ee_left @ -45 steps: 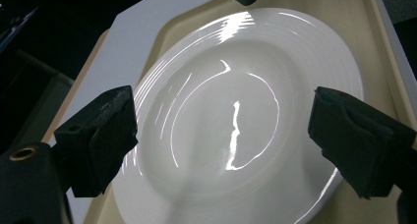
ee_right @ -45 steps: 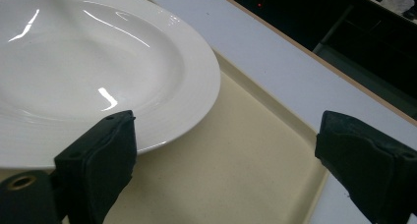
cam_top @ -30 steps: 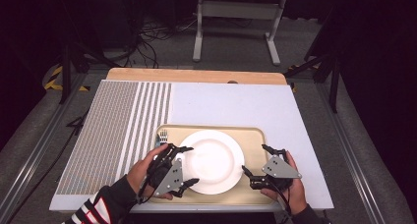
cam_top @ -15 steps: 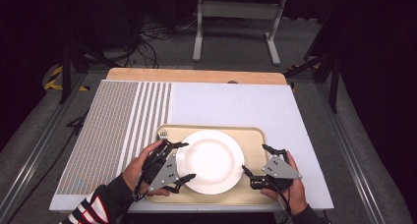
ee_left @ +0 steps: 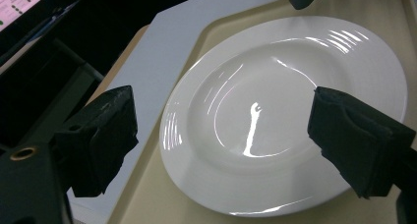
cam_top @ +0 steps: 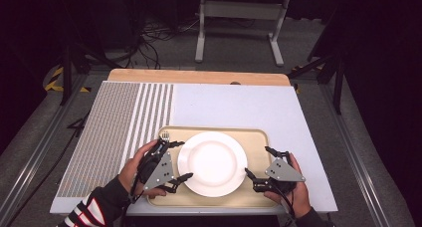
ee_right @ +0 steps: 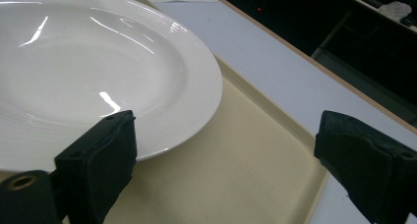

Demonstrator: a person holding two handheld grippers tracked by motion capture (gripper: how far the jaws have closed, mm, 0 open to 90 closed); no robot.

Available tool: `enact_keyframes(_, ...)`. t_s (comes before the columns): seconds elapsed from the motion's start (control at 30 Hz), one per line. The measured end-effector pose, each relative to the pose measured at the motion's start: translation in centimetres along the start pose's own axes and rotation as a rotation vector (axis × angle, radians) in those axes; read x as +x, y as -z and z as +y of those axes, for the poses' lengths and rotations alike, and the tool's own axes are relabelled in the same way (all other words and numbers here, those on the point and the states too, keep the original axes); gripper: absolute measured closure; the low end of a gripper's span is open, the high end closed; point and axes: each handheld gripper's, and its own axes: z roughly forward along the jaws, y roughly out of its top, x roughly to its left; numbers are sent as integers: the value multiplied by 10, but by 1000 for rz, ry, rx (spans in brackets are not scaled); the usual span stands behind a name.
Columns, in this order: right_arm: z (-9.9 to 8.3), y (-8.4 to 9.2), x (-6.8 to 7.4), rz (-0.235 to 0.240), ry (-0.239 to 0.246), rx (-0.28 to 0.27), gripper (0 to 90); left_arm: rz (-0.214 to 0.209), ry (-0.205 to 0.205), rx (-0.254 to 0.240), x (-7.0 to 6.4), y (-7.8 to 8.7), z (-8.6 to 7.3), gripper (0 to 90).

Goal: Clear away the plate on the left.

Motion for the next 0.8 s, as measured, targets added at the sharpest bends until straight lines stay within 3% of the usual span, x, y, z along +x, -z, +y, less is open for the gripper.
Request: enact_keyframes(0.8,1,1,1,3,0,-3,97,38,50,3,12,15,-9,120)
